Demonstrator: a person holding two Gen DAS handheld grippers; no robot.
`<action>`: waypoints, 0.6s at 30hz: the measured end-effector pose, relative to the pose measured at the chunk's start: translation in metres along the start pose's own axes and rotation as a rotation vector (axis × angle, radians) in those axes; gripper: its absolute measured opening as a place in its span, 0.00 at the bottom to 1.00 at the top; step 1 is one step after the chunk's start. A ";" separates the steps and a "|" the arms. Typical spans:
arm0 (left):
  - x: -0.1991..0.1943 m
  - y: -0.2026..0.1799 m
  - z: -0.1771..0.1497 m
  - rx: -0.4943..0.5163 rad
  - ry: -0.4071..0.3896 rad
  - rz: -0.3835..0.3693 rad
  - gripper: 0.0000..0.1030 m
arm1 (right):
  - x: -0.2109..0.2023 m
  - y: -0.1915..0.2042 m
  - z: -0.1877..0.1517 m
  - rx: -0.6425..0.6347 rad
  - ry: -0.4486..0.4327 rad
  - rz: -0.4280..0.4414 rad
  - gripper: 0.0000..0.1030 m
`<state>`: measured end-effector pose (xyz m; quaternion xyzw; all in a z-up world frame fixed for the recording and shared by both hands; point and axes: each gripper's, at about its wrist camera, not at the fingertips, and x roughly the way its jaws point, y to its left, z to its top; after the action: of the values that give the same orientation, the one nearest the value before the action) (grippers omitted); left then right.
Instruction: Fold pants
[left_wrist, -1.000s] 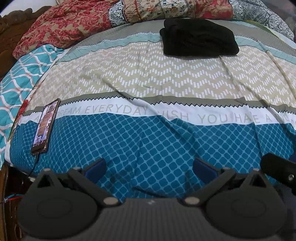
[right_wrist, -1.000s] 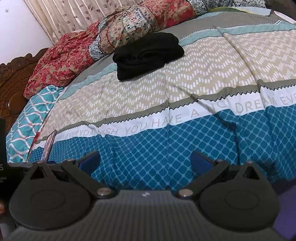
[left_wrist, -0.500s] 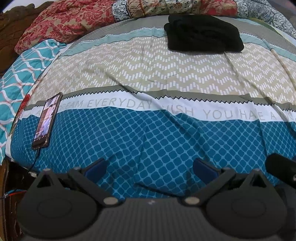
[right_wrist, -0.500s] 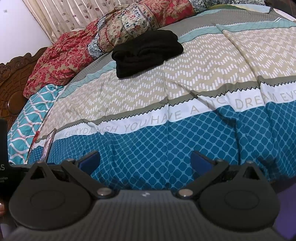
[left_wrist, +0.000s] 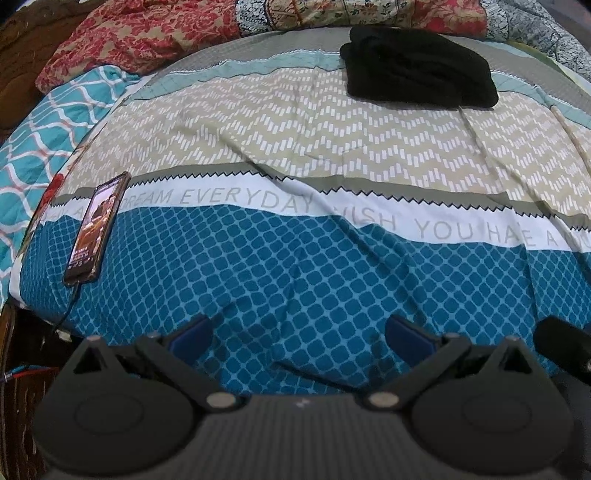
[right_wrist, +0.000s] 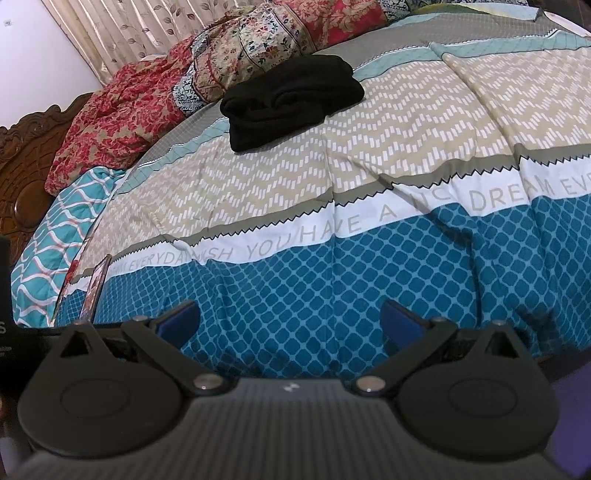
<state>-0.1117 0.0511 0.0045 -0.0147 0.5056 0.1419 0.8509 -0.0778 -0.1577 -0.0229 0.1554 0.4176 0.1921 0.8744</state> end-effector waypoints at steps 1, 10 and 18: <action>0.001 0.000 0.000 0.000 0.004 0.003 1.00 | 0.000 0.000 0.000 0.000 0.000 0.000 1.00; 0.009 0.001 -0.003 -0.008 0.058 0.000 1.00 | 0.002 -0.002 -0.002 0.007 0.006 0.001 1.00; 0.012 -0.001 -0.004 -0.009 0.076 0.002 1.00 | 0.002 -0.001 -0.002 0.005 0.006 0.001 1.00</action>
<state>-0.1099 0.0526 -0.0081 -0.0234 0.5368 0.1442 0.8309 -0.0781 -0.1579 -0.0256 0.1573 0.4206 0.1921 0.8726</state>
